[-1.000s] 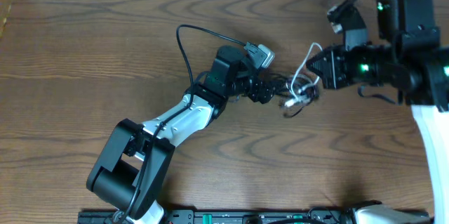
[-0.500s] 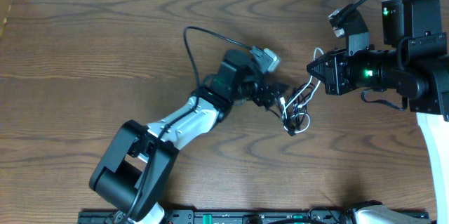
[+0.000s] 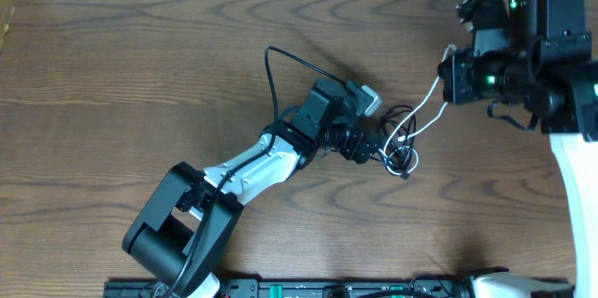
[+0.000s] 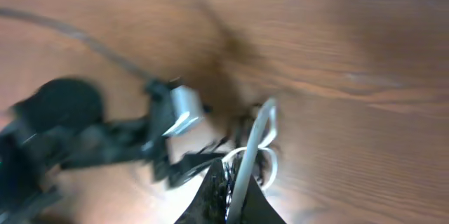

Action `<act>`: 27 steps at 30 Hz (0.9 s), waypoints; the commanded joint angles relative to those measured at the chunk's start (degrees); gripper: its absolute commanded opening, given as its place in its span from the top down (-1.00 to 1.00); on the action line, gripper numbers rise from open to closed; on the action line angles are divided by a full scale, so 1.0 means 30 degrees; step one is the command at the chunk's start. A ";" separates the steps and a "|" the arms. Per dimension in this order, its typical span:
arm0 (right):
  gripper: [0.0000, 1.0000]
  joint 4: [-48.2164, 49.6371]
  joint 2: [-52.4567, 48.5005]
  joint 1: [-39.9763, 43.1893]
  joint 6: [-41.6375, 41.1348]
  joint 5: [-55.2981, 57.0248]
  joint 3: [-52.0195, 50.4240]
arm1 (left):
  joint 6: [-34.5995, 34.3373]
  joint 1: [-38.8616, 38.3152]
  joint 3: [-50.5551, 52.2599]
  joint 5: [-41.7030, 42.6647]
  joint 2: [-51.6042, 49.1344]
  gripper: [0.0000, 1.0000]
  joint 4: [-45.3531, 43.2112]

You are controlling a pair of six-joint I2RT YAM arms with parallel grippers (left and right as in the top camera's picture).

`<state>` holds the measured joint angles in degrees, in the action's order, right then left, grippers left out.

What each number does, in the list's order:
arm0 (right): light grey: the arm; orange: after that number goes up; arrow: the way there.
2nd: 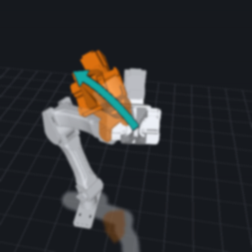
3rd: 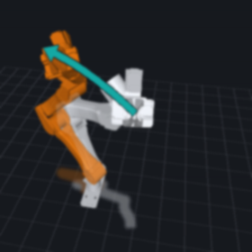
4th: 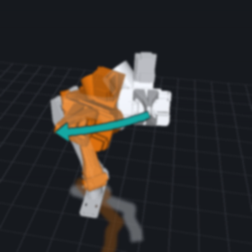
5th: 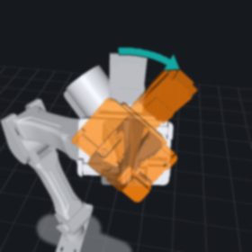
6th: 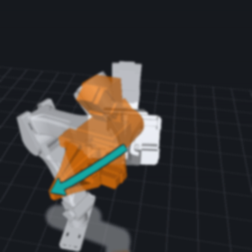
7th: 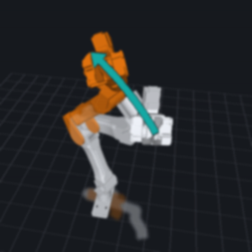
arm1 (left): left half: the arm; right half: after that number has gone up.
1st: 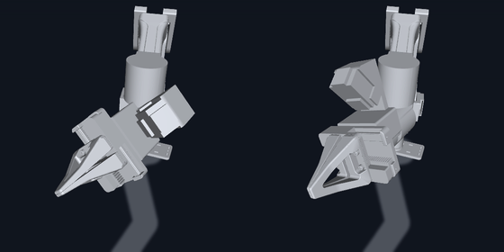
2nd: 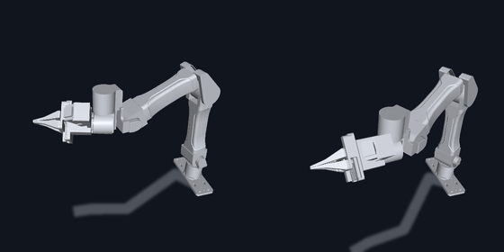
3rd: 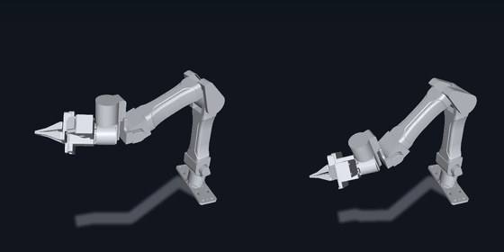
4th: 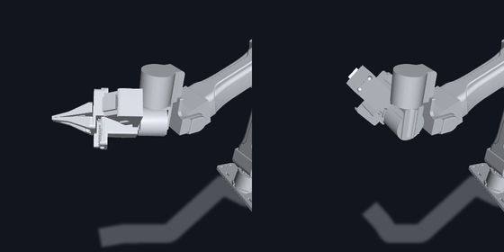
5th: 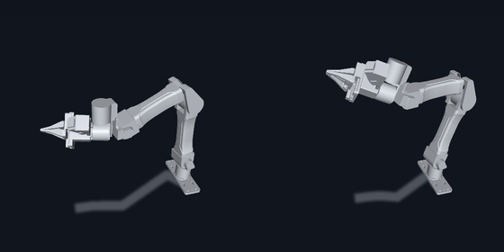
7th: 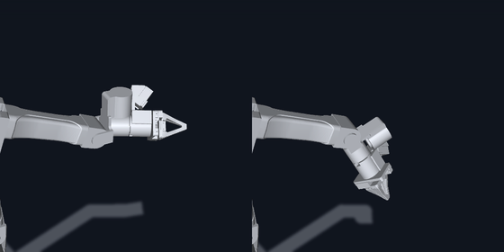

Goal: Untangle cables

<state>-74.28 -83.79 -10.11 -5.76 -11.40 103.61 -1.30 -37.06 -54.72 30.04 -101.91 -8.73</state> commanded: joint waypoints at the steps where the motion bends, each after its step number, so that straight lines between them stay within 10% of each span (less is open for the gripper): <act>1: 0.98 0.0277 -0.1217 0.0233 -0.0335 0.1428 0.0350 | 0.0066 0.0036 0.0066 0.1668 -0.0284 -0.66 0.0044; 27: 0.98 0.0670 -0.2943 0.0627 -0.0474 0.0634 0.0357 | 0.0299 0.0000 0.0066 -0.0393 -0.0474 -0.67 -0.2353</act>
<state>-72.16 -93.27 -8.58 -6.76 -8.45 103.77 -1.26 -37.08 -54.72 32.05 -101.93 -14.70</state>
